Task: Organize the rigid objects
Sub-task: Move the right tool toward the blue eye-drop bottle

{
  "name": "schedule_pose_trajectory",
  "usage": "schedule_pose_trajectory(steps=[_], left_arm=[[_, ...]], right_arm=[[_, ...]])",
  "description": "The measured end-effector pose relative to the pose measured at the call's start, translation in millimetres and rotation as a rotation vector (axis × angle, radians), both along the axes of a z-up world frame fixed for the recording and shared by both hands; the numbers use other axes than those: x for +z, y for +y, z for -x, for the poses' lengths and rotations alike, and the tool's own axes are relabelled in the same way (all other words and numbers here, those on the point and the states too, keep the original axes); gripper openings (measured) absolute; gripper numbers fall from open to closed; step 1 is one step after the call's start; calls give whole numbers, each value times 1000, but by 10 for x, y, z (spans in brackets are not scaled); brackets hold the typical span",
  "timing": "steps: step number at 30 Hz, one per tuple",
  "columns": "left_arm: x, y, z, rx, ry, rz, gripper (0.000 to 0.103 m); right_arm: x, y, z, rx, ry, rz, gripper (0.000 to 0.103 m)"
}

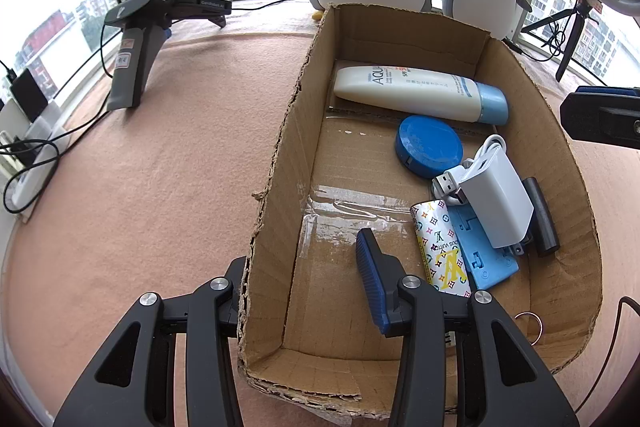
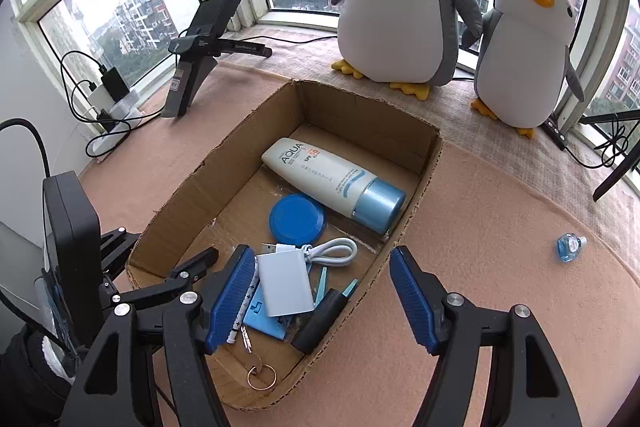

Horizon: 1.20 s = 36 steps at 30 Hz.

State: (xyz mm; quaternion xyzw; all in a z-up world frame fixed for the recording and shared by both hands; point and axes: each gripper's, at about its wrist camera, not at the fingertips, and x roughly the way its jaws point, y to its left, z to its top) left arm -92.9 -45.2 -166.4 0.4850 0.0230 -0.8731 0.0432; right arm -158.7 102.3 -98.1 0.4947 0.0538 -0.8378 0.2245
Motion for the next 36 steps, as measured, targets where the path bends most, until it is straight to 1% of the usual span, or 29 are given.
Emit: schedule_pose_trajectory(steps=[6,11,22,28,31,34,36], left_arm=[[0,0,0,-1,0,1,42],[-1,1,2,-1,0,1,42],[-2,-2,3,-1,0,2,42],[-3,-2,2,-1,1,3,42],[-2,-2,4,-1,1,3,42],[-3,-2,4,-2,2,3,42],[-3,-3,4,0,1,2,42]], right_arm=[[-39,429,132,-128,-23,39,66],[-75,795,199,-228,-33,44,66],[-245,1561,435,-468,-92,67,66],[-414,1891,629,-594,-141,62,66],[-494,2027,750,-652,-169,89,64],[-566,2114,877,-701,-195,101,63],[-618,2141,965,-725,-210,92,61]])
